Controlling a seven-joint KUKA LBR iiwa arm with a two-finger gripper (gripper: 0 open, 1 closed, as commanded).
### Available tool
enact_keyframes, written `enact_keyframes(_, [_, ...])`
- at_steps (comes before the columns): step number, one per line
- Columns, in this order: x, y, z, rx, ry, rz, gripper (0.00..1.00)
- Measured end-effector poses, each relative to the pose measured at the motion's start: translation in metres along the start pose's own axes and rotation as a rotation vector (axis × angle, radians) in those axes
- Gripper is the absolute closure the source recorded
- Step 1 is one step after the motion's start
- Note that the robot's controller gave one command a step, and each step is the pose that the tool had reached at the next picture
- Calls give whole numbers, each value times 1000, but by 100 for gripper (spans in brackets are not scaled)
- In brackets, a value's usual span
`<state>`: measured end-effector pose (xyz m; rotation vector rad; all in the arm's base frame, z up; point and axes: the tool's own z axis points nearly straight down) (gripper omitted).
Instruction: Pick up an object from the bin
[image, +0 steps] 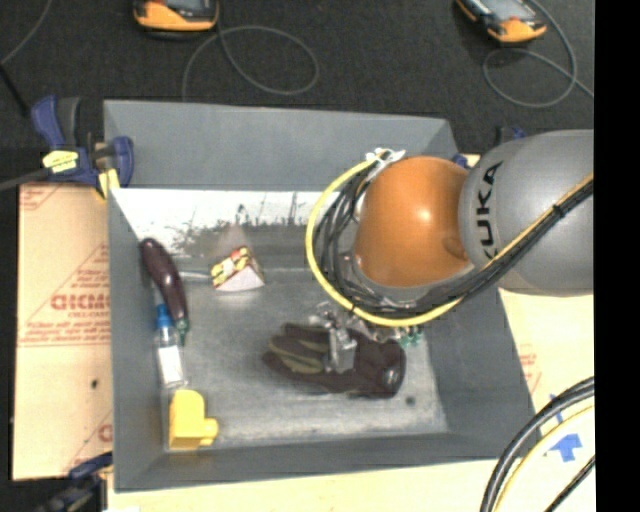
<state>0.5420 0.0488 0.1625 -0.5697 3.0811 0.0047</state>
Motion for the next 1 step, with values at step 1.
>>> enact_keyframes(1, [-2, 4, -121, 2, -3, 29, 100])
